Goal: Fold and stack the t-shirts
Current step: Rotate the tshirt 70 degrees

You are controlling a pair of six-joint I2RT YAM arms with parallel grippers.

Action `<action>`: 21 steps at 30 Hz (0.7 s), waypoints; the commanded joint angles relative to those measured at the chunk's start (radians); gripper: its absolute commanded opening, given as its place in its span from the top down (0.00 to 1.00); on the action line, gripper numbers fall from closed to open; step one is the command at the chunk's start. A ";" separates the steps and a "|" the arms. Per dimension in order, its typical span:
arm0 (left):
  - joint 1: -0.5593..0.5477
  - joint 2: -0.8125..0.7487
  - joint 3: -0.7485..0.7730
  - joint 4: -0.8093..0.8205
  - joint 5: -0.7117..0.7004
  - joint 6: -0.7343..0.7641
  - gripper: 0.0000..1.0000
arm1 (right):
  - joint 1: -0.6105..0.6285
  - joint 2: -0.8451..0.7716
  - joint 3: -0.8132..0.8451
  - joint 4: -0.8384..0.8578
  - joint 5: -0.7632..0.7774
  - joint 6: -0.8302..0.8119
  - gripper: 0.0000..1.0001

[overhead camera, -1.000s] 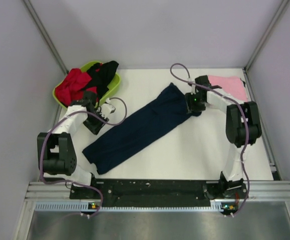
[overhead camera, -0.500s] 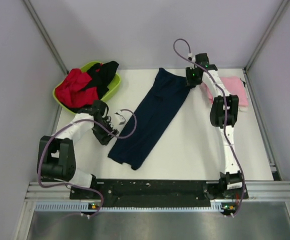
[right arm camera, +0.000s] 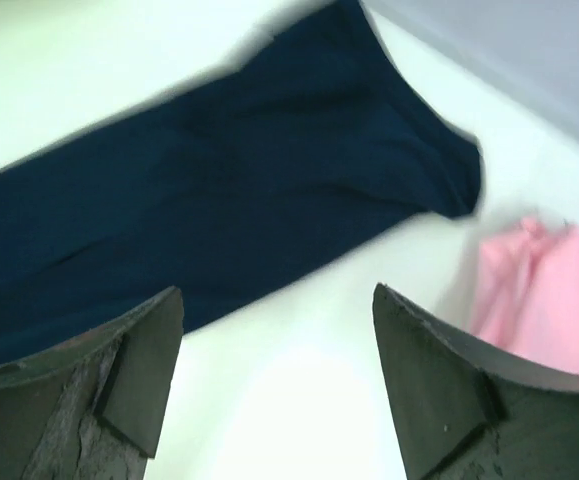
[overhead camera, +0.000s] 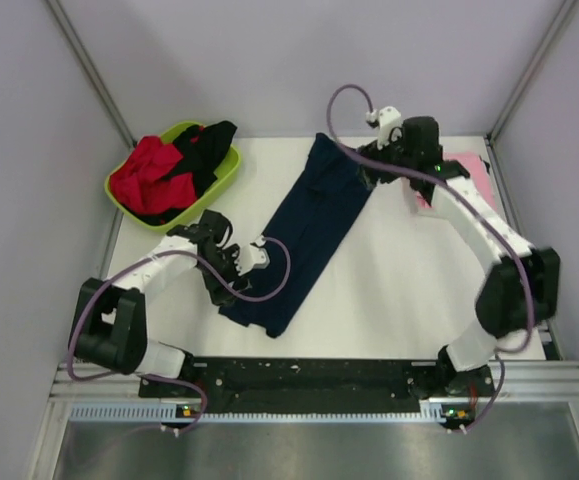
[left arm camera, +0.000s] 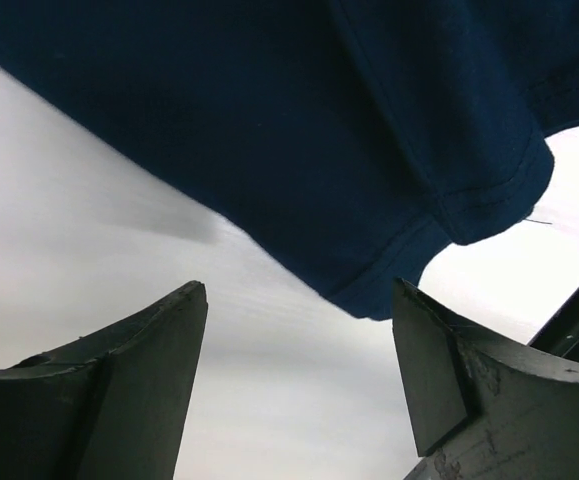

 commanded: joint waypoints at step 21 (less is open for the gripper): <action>-0.202 -0.343 -0.209 -0.046 0.018 0.125 0.48 | 1.002 -0.512 -0.865 0.128 -0.195 -0.669 0.28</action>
